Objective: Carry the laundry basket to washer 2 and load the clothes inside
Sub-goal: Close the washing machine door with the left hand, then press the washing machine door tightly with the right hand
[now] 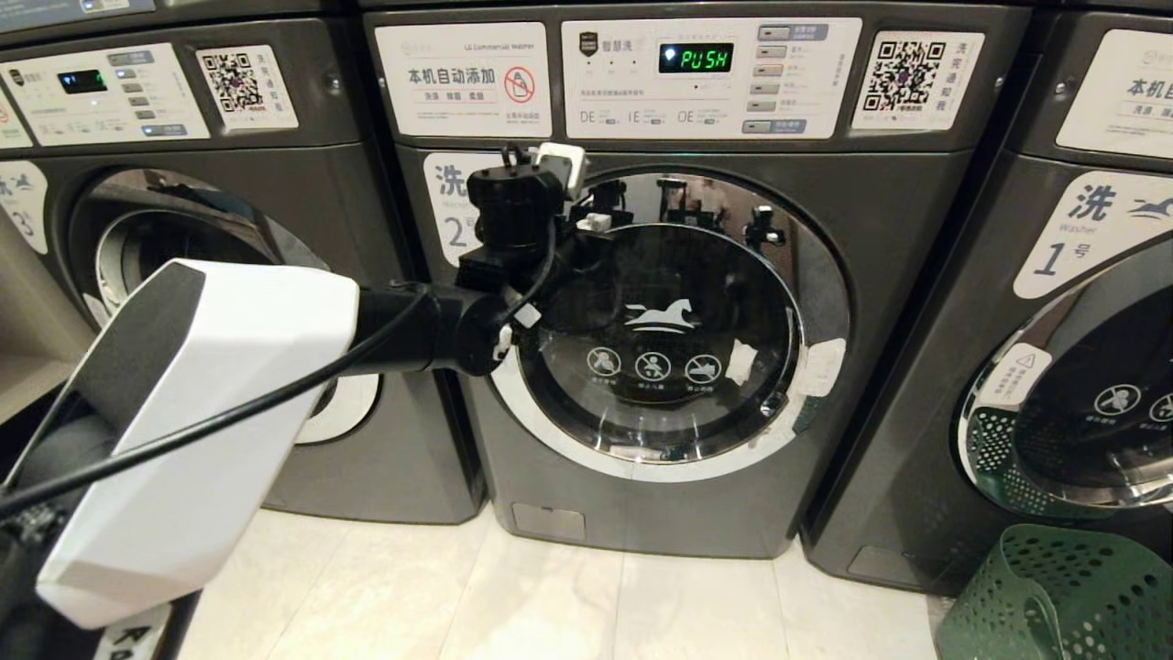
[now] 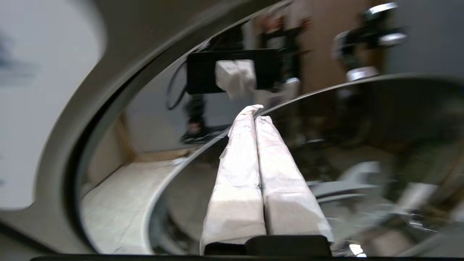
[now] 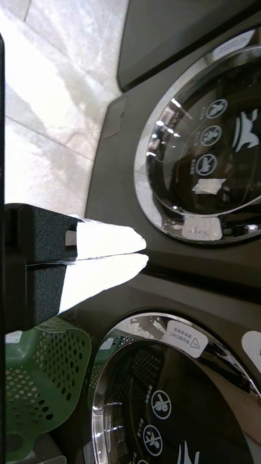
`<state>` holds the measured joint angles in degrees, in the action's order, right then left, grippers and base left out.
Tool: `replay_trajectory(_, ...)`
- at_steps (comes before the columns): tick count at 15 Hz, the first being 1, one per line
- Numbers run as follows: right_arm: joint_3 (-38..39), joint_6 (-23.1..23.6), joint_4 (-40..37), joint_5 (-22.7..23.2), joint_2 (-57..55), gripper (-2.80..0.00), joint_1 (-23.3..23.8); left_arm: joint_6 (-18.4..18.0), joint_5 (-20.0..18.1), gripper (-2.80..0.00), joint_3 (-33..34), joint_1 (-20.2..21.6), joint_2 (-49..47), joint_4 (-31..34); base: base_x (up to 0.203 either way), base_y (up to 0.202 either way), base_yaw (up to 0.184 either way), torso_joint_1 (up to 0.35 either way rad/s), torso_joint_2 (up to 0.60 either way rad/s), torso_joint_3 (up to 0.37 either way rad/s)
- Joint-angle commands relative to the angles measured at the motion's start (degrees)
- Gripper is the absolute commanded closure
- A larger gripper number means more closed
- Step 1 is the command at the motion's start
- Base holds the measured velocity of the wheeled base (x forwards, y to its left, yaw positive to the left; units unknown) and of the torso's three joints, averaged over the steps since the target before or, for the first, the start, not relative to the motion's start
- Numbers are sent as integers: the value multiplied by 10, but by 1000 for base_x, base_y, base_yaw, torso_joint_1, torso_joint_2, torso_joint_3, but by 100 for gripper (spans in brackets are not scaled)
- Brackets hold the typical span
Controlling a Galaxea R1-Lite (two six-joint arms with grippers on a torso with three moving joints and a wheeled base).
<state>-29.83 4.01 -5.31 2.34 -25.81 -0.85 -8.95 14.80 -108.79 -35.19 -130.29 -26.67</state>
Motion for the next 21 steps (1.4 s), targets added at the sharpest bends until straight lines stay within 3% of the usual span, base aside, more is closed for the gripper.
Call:
replay_trajectory(1,-45,-22,-1,1,-59,0,0,0,2,0,1,-26,69,20,0,0,0,0,0,0)
replay_trajectory(4,-127,-88,-1,39,-253,0,-7,0,37,0,1,-46,108,57,0,0,0,0,0,0)
replay_trajectory(7,-171,-130,6,182,-427,0,-30,4,39,0,1,-45,99,57,0,0,0,0,0,0)
replay_trajectory(10,-189,-138,54,248,-583,0,-66,7,37,0,1,-46,86,53,0,0,0,0,0,0)
replay_trajectory(14,-195,-130,242,212,-775,0,-73,15,43,0,1,-46,127,53,0,0,0,0,0,0)
replay_trajectory(16,-201,-105,347,187,-836,0,-52,15,76,0,4,-43,169,66,0,0,0,0,0,0)
replay_trajectory(18,-199,-49,402,145,-848,0,-20,17,141,0,17,-31,239,122,0,0,0,0,0,0)
replay_trajectory(21,-203,-39,410,107,-844,0,2,53,172,0,92,25,377,231,0,0,0,0,0,0)
